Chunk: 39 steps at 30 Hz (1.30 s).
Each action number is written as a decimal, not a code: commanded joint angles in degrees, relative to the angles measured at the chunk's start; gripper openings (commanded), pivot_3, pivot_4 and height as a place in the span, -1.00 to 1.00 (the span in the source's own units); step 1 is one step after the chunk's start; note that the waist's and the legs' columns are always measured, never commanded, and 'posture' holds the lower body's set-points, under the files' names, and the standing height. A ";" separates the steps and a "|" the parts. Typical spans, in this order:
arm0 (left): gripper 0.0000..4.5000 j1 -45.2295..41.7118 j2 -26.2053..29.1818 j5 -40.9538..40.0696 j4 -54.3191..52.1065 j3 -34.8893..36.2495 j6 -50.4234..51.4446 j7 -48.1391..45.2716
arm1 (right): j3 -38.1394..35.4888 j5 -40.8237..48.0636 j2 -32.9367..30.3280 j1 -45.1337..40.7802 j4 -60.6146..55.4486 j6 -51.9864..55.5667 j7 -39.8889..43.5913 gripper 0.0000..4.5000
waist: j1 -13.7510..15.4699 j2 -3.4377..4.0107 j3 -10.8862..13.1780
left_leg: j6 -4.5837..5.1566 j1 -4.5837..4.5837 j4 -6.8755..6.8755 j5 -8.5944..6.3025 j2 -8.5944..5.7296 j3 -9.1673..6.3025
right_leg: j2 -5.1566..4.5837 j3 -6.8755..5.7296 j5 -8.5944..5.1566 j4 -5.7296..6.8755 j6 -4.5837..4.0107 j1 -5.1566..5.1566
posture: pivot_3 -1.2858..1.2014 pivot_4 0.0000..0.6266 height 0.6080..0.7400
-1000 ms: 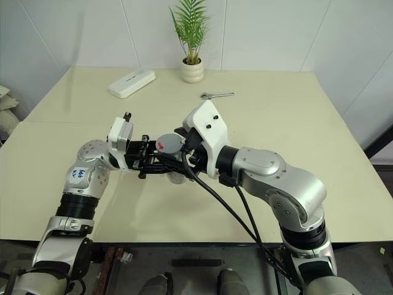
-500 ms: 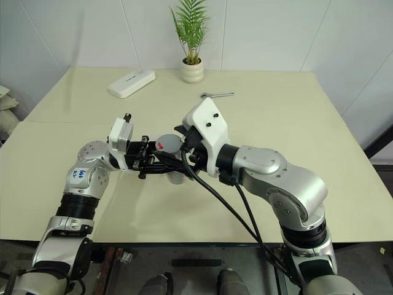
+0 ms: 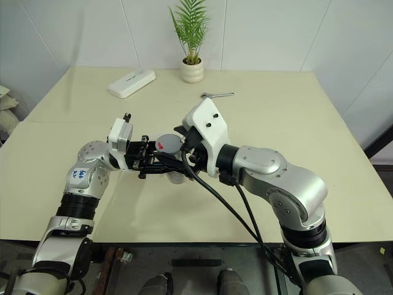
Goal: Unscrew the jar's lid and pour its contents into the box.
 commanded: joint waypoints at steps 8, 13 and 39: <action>-0.03 -1.26 -0.12 -0.99 -1.38 1.19 -0.83 -0.23 | -0.52 -0.22 -0.46 -0.02 -0.60 -0.97 0.44 0.32 | 0.00 0.00 0.00 | 0.00 0.00 0.00 0.00 0.00 0.00 | 0.00 0.00 0.00 0.00 0.00 0.00 | 0.03 -0.52 1.00; -0.03 -1.17 -0.09 -0.97 -1.50 1.20 -0.81 -0.15 | -0.47 -0.35 -0.53 -0.31 -0.67 -1.07 0.67 0.19 | 0.00 0.00 0.00 | 0.00 0.00 0.00 0.00 0.00 0.00 | 0.00 0.00 0.00 0.00 0.00 0.00 | 0.03 -0.52 1.00; -0.03 0.15 1.17 0.27 -0.44 0.15 -0.78 -2.21 | -5.33 1.48 -4.22 -6.66 1.06 -1.98 1.15 0.19 | 0.00 0.00 0.00 | 0.00 0.00 -0.01 0.00 0.00 0.00 | 0.00 0.00 0.00 -0.01 0.00 0.00 | 0.03 -0.52 1.00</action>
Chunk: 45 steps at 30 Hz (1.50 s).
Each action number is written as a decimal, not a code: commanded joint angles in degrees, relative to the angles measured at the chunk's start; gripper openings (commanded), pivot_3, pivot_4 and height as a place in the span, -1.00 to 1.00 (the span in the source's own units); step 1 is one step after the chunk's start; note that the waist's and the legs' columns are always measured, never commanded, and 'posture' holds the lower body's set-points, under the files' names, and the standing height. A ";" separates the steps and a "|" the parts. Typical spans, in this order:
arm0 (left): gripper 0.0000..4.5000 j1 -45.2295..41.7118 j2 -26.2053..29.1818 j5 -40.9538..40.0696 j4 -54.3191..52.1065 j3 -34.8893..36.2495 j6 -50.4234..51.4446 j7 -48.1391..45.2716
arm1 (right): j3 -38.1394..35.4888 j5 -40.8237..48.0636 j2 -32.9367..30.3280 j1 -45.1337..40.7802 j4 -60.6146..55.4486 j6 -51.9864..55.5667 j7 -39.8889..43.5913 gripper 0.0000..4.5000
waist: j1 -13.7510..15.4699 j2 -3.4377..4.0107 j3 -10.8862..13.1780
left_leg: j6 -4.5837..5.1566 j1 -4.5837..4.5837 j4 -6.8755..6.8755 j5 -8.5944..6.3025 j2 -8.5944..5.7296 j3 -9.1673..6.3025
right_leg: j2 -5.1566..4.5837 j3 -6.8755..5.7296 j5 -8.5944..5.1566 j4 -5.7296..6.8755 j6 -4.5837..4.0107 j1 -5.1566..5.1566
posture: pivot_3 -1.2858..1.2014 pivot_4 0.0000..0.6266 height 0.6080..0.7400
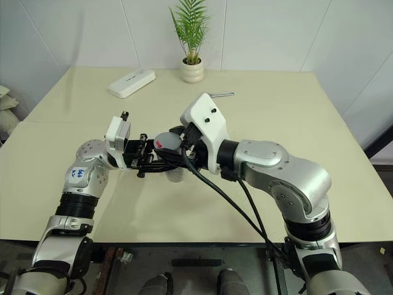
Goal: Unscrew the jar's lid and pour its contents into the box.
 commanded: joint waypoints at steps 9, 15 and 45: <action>-0.03 1.48 0.31 -0.14 -0.97 -0.86 0.50 -1.78 | -6.20 -0.33 -2.34 -5.11 0.30 -3.15 -1.13 0.19 | 0.00 0.00 0.00 | 0.00 0.00 0.00 0.00 0.00 0.00 | 0.00 0.00 0.00 0.00 0.00 0.00 | 0.03 -0.52 1.00; -0.03 1.58 -0.53 -0.20 -0.24 -1.06 0.55 -1.67 | -6.17 -0.47 -2.80 -5.85 1.26 -3.91 -0.79 0.19 | 0.02 0.00 0.00 | 0.00 0.00 -0.01 0.00 0.00 0.00 | 0.00 0.00 0.00 -0.01 0.00 0.00 | 0.03 -0.52 1.00; -0.06 3.79 -2.90 -0.02 -0.06 -2.73 0.64 -3.15 | -7.98 -0.89 -5.25 -10.81 6.05 -6.26 2.40 0.17 | 0.10 0.06 0.02 | 0.01 -0.01 -0.04 -0.01 0.04 0.00 | 0.04 -0.02 -0.02 -0.06 -0.03 -0.01 | 0.03 -0.52 1.00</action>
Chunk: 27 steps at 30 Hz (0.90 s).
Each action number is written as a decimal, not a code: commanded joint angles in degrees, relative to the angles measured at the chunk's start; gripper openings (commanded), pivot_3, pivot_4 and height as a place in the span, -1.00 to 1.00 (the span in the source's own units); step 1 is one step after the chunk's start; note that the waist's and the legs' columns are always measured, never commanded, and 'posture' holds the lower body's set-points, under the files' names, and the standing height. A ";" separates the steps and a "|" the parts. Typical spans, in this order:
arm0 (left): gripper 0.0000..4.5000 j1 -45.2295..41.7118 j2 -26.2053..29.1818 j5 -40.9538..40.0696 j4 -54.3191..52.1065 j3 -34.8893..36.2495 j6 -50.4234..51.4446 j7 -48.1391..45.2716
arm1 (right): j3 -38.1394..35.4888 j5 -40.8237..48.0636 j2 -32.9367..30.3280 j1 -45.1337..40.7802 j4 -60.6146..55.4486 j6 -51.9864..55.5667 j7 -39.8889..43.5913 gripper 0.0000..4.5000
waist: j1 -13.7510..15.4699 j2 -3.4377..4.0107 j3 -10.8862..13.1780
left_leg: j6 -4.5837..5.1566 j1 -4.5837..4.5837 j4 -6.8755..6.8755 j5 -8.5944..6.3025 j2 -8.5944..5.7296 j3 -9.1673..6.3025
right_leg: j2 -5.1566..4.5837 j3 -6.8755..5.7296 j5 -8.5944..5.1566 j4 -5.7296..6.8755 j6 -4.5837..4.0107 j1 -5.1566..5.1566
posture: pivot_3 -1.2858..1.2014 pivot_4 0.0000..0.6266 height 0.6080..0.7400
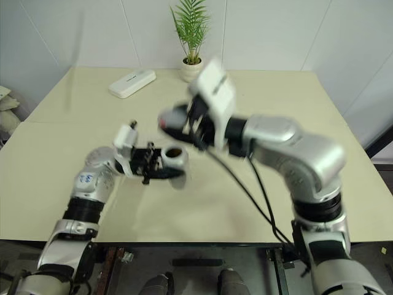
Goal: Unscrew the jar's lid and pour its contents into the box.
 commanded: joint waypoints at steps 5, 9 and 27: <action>-0.06 -2.17 0.36 -0.37 -0.96 1.00 -0.68 -0.40 | -0.40 -0.19 -0.12 0.66 -0.24 -1.61 1.11 0.17 | -0.16 0.01 0.00 | 0.00 0.00 0.00 0.00 0.00 0.04 | -0.01 0.05 0.00 0.02 0.00 -0.01 | 0.03 -0.52 1.00; -0.06 -3.40 0.69 -0.55 -1.25 2.25 -1.29 0.75 | -0.51 -1.23 -0.76 2.40 -0.54 -1.34 0.25 0.17 | -0.08 0.01 0.00 | 0.00 0.00 0.00 0.00 0.00 0.03 | -0.01 0.04 0.00 0.03 0.00 -0.02 | 0.03 -0.52 1.00; -0.06 -12.10 10.79 4.63 8.38 11.14 -9.40 11.21 | -0.42 -15.48 -4.21 30.66 2.19 -3.34 -7.19 0.17 | 0.06 0.01 0.00 | 0.01 0.03 -0.01 0.00 -0.01 0.03 | 0.02 0.03 0.00 0.00 0.00 0.01 | 0.03 -0.52 1.00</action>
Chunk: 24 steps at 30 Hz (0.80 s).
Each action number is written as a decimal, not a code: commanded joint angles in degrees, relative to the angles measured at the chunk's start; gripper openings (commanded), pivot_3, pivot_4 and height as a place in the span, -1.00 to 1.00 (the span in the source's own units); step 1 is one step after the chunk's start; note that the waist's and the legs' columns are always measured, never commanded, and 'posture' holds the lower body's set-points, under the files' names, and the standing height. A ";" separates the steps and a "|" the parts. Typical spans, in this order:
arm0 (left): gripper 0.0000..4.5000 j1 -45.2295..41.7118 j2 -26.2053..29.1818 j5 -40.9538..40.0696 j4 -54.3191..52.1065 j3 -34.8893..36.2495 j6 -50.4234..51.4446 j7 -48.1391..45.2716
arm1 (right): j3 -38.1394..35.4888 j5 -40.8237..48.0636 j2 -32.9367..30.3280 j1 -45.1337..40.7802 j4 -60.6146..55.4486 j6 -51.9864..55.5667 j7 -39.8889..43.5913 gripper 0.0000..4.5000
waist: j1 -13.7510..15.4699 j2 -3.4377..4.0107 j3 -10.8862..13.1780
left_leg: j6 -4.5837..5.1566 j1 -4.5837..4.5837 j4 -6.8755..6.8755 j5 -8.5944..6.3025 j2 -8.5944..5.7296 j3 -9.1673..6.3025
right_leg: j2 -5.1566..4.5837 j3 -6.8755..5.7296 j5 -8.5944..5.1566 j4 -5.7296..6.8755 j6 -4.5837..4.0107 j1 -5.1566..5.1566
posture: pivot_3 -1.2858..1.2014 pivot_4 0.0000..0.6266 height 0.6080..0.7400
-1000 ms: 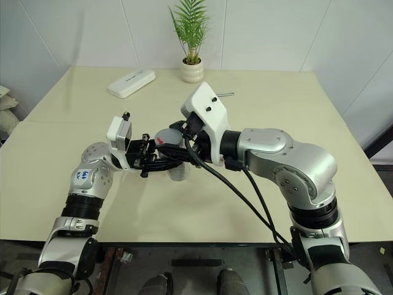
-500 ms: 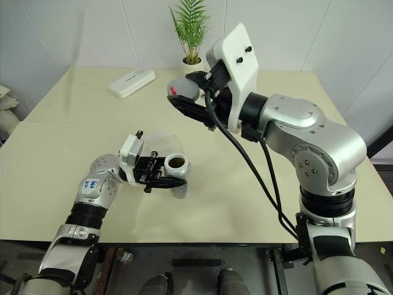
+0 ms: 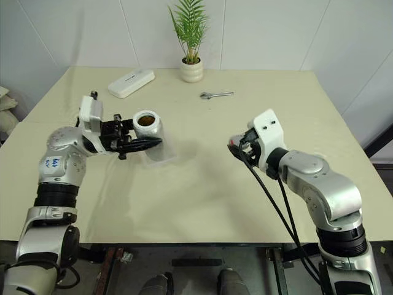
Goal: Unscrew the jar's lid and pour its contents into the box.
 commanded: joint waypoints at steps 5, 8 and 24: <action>-0.06 -3.78 2.63 7.60 8.27 1.58 -11.44 9.67 | 1.87 -6.07 4.78 8.16 4.76 -5.18 -2.88 0.17 | 0.07 0.00 0.00 | -0.01 -0.05 0.03 0.00 -0.01 0.03 | -0.02 0.02 0.01 -0.02 0.02 -0.01 | 0.03 -0.52 1.00; -0.06 -5.33 3.47 10.55 12.31 1.57 -14.73 14.22 | 2.55 -8.07 5.74 9.36 6.66 -6.98 -2.74 0.17 | -0.01 0.00 0.00 | -0.01 -0.04 0.03 0.00 -0.01 0.05 | -0.01 0.03 0.02 0.01 0.03 -0.03 | 0.03 -0.52 1.00; -0.06 -12.10 7.75 19.71 27.04 0.31 -27.50 25.05 | 0.52 -6.57 3.72 11.33 1.28 -5.96 3.18 0.98 | 0.05 0.00 0.00 | -0.02 -0.02 0.02 0.00 -0.01 0.07 | 0.02 0.02 0.02 0.04 0.04 -0.03 | 0.03 -0.52 1.00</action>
